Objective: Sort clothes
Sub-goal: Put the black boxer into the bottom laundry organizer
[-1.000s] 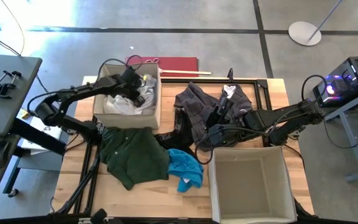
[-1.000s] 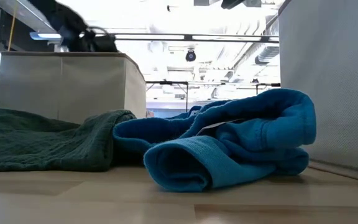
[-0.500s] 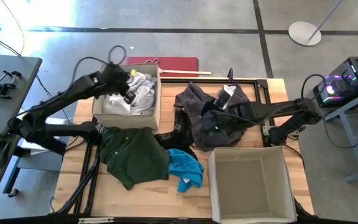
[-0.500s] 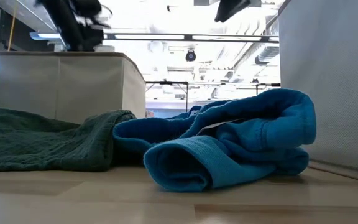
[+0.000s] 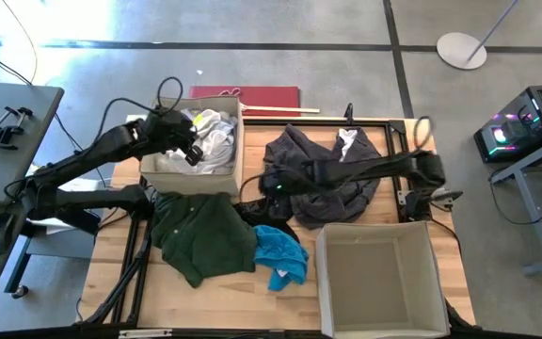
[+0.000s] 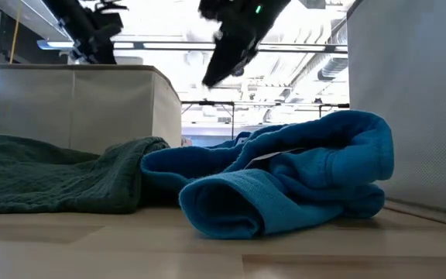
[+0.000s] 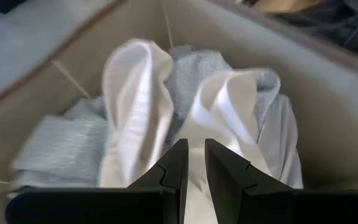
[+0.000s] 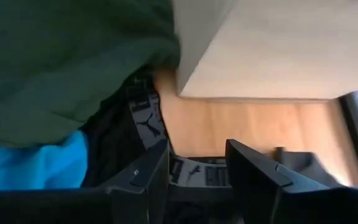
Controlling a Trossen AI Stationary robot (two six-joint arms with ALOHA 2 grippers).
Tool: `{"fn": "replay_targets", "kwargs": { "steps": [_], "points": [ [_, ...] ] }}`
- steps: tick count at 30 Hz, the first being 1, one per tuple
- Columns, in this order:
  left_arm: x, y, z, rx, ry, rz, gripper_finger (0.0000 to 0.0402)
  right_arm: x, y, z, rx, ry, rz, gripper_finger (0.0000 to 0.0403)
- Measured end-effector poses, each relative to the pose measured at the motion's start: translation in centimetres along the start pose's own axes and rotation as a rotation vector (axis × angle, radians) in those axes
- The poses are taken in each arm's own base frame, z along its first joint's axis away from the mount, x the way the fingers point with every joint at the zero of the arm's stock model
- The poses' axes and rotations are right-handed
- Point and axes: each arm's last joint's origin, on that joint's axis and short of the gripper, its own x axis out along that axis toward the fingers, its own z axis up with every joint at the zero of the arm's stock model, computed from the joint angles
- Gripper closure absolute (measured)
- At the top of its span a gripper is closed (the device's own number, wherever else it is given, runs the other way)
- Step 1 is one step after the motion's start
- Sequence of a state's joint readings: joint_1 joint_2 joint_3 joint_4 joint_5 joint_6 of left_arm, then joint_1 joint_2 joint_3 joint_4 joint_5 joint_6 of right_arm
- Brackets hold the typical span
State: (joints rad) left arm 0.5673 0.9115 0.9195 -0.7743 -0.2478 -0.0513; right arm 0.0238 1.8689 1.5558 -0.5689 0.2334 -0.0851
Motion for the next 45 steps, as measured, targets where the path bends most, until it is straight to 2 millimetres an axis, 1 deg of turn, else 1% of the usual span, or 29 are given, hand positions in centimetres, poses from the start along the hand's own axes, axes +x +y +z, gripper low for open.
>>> {"fn": "replay_targets", "kwargs": {
  "steps": [3,7,10,14,16,18,21,24,27,29,31,32,33,35,36,39,41,43,45],
  "points": [
    [1.3,-0.6,-1.0,0.012,0.0,-0.013,0.0357,3.0,0.5,-0.8,0.005,0.048,0.0,0.0256],
    [2.6,-1.2,-2.3,0.028,0.011,-0.027,0.0357,6.1,0.1,-2.1,0.09,0.127,-0.006,0.0243],
    [2.9,-1.6,-2.6,0.041,0.01,-0.041,0.0357,7.5,-0.5,-3.1,0.143,0.188,0.011,0.0215],
    [2.7,-2.2,-2.4,0.048,-0.02,-0.066,0.0357,9.0,-1.1,-4.3,0.176,0.266,0.007,0.0175],
    [2.6,-2.5,-2.2,0.057,-0.05,-0.082,0.0357,9.7,-1.2,-4.9,0.196,0.299,0.039,0.0164],
    [2.4,-2.9,-1.9,0.072,-0.092,-0.103,0.0357,10.6,-1.0,-5.5,0.207,0.325,0.094,0.0162],
    [1.9,-3.5,-1.5,0.079,-0.156,-0.135,0.0357,11.9,-0.5,-6.2,0.198,0.355,0.136,0.0174],
    [1.2,-4.0,-1.1,0.102,-0.224,-0.167,0.0357,13.1,-0.1,-6.9,0.188,0.385,0.147,0.0204],
    [0.4,-4.5,-0.8,0.137,-0.294,-0.199,0.0357,13.8,0.1,-7.2,0.176,0.377,0.139,0.0258],
    [-0.3,-4.8,-0.6,0.166,-0.345,-0.221,0.0357,14.0,0.3,-6.9,0.155,0.35,0.106,0.0307],
    [-1.0,-5.1,-0.5,0.175,-0.394,-0.25,0.0357,13.1,0.4,-6.2,0.116,0.317,0.056,0.0361],
    [-1.3,-5.3,-0.5,0.177,-0.416,-0.265,0.0357,12.4,0.4,-5.8,0.094,0.302,0.026,0.0379],
    [-1.7,-5.4,-0.4,0.18,-0.441,-0.279,0.0357,11.7,0.4,-5.6,0.069,0.301,-0.01,0.0387],
    [-2.3,-5.7,-0.4,0.202,-0.477,-0.302,0.0357,9.7,0.5,-4.9,0.034,0.295,-0.092,0.0382],
    [-2.6,-5.8,-0.4,0.209,-0.498,-0.315,0.0357,8.2,0.3,-3.9,0.028,0.246,-0.139,0.0379],
    [-3.3,-6.1,-0.5,0.226,-0.529,-0.344,0.0357,2.2,-0.1,-1.1,-0.01,0.109,-0.277,0.0386],
    [-3.6,-6.3,-0.6,0.235,-0.535,-0.363,0.0357,-1.6,0.1,-0.1,-0.028,0.036,-0.353,0.0395],
    [-3.8,-6.6,-0.8,0.246,-0.535,-0.381,0.0357,-5.8,0.6,0.7,-0.04,-0.054,-0.434,0.0394],
    [-4.0,-6.8,-0.9,0.258,-0.535,-0.396,0.0357,-10.9,1.3,1.5,-0.037,-0.184,-0.512,0.0391]
  ]
}}
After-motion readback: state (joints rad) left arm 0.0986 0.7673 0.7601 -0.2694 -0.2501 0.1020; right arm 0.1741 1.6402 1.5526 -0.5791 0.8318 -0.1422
